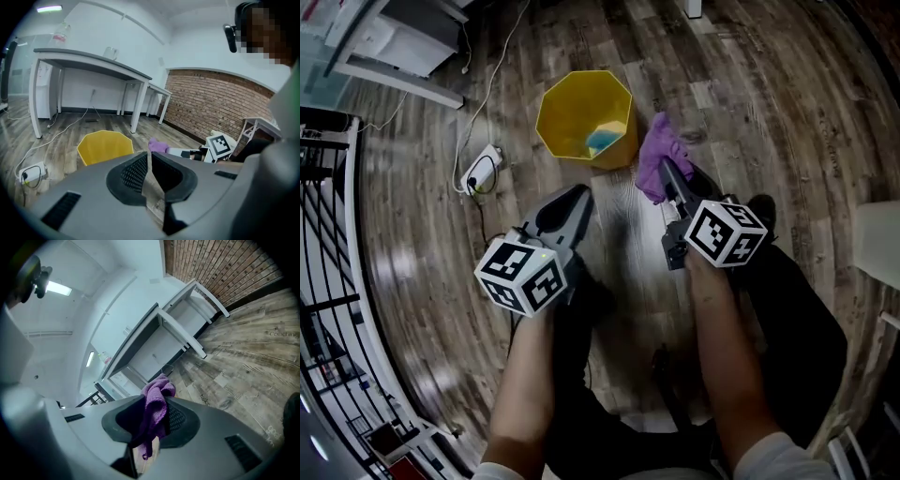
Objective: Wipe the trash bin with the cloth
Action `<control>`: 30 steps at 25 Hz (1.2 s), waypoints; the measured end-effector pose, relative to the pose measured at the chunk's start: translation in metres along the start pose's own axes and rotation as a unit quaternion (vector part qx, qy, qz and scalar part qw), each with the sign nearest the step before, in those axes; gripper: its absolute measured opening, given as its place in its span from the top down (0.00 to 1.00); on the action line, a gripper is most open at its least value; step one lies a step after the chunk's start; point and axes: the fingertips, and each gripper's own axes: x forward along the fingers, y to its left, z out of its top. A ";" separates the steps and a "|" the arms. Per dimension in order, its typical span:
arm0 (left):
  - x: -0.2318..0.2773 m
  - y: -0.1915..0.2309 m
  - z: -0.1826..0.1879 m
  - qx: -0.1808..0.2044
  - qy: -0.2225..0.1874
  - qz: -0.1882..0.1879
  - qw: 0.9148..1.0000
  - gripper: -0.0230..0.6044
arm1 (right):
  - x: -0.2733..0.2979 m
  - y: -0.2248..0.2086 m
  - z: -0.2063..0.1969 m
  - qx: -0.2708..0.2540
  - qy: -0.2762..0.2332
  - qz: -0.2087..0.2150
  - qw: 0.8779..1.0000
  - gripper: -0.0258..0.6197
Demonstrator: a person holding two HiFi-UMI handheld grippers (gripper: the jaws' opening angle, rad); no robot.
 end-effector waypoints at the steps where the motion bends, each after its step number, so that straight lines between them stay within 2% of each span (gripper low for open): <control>1: 0.006 0.003 0.006 0.006 0.000 -0.001 1.000 0.95 | 0.007 -0.005 -0.001 0.003 -0.001 0.001 1.000 0.82; 6: 0.044 0.022 0.027 0.046 0.012 -0.017 0.999 0.81 | 0.037 -0.022 -0.006 0.002 0.024 0.014 1.000 0.82; 11: 0.065 0.030 0.007 0.078 0.068 -0.038 0.994 0.80 | 0.040 -0.036 0.008 -0.011 0.048 0.028 0.998 0.82; 16: 0.085 0.030 0.014 0.077 0.086 -0.036 0.993 0.80 | 0.043 -0.041 0.022 -0.015 0.039 0.054 0.998 0.82; 18: 0.090 0.033 0.009 0.091 0.115 -0.032 0.989 0.80 | 0.050 -0.037 0.014 -0.005 0.044 0.067 0.997 0.82; 20: 0.097 0.039 0.004 0.118 0.140 -0.024 0.983 0.80 | 0.056 -0.027 0.008 -0.017 0.058 0.087 0.994 0.82; 23: 0.107 0.049 -0.004 0.141 0.157 -0.016 0.977 0.80 | 0.070 -0.020 0.011 -0.037 0.062 0.112 0.991 0.82; 27: 0.114 0.056 -0.028 0.151 0.185 -0.015 0.971 0.80 | 0.085 -0.035 0.022 0.009 0.024 0.106 0.994 0.82; 30: 0.119 0.057 -0.035 0.168 0.194 -0.008 0.967 0.78 | 0.085 -0.035 0.013 0.017 0.033 0.120 0.992 0.82</control>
